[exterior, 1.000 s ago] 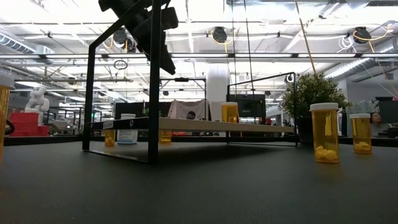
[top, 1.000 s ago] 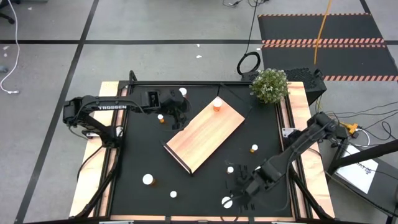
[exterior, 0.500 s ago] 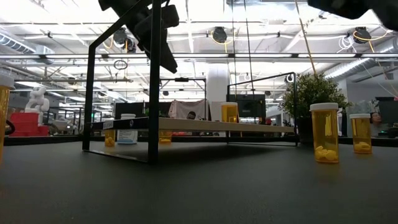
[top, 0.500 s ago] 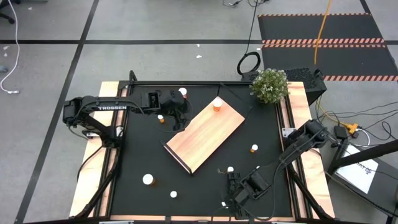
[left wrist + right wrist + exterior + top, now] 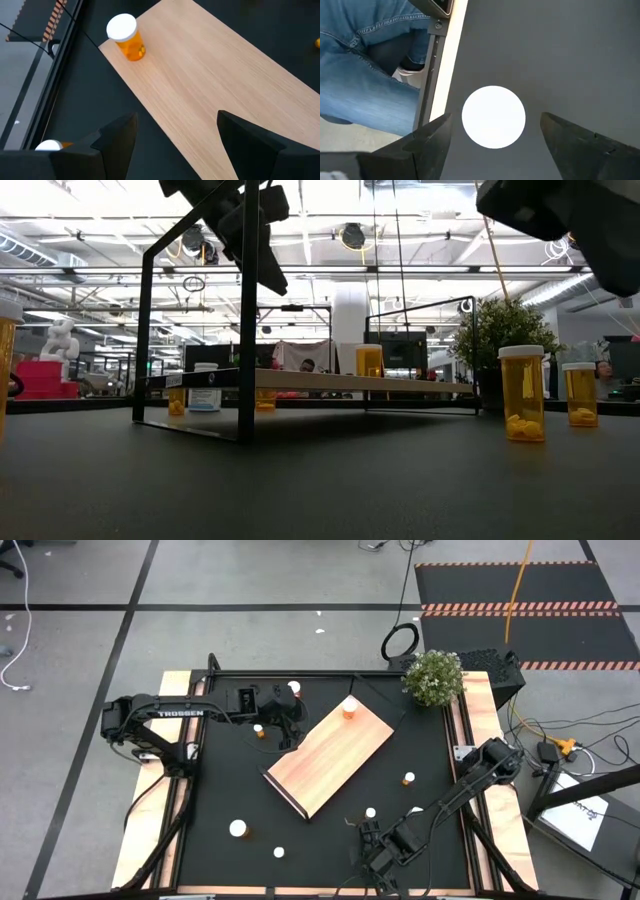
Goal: Pick and place medicine bottles onto shelf by color
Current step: Align the large orange pill bottle with the other large pill bottle on the shelf
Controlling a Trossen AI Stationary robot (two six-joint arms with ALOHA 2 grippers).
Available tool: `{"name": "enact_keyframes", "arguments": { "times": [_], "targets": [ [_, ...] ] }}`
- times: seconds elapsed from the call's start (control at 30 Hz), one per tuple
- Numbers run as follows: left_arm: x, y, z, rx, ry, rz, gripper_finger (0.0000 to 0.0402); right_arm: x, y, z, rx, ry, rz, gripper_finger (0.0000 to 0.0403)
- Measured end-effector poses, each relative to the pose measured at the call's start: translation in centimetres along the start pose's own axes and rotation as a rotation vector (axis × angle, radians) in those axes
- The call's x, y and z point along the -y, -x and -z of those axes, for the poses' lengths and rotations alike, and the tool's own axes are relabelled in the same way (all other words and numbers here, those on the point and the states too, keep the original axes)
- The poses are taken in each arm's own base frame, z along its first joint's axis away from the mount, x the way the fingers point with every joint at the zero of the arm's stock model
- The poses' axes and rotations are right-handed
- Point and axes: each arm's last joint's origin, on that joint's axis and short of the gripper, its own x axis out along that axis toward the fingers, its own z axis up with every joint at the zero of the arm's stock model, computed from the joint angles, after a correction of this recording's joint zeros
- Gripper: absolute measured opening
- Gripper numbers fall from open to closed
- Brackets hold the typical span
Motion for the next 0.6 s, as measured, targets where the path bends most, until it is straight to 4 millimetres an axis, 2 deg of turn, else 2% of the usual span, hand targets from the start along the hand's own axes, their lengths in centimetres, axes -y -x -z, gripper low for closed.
{"name": "enact_keyframes", "arguments": {
  "times": [0.23, 0.6],
  "targets": [
    [0.0, 0.0, 0.0, 0.000, 0.001, 0.000, 0.0273, 0.0, 0.0, -0.1, 0.020, 0.031, 0.019, 0.0299],
    [0.0, 0.0, 0.0, 0.001, 0.000, 0.000, 0.0273, 0.2, -1.1, 0.4, 0.032, 0.033, -0.014, 0.0296]
  ]
}}
